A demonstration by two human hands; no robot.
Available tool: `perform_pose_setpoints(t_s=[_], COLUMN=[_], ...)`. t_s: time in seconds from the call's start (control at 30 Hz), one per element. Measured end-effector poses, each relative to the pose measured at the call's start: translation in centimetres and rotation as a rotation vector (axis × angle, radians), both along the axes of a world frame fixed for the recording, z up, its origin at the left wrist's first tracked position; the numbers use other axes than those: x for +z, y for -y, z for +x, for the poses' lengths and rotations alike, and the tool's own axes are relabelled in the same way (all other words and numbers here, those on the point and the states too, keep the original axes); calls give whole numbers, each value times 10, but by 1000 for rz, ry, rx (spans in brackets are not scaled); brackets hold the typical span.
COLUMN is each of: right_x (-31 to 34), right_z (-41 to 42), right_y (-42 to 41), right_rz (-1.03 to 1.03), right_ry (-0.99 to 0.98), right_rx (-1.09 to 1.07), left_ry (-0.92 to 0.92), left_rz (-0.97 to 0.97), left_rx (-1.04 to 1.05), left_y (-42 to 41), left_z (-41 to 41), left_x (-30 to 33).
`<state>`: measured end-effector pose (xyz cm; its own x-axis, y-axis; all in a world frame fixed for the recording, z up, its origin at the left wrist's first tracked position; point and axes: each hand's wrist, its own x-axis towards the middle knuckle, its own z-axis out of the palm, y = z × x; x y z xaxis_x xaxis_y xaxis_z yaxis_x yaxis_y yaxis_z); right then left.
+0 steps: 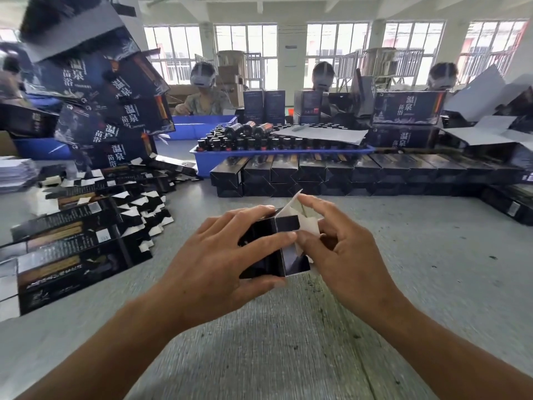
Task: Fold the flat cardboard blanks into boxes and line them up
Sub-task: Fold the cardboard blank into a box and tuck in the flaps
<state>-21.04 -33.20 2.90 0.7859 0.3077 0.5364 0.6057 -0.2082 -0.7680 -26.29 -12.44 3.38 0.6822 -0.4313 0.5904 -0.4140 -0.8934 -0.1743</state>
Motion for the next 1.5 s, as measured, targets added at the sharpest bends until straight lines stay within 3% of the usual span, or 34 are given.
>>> perform_pose_setpoints(t_s=[0.57,0.87,1.13,1.3,1.5], right_x=[-4,-5,-1,-3,-6], right_z=[-1,0,-4,-4,-5], right_y=[-1,-2,0,-1,-1], right_rz=[-4,-112,-312,-151,-102], right_ry=[89,109,67,111,68], right_rx=[3,-42,114,-17,-48], left_ry=[-25,-7,-29,-2,-4], left_rz=[-173,-166,-189,-166,-97], left_rx=[-22,-16,3,-27,-4], left_y=[-1,-3,-9,-4,0], left_z=[-2,-1,0,-2,-2], left_x=[5,0,0,0,0])
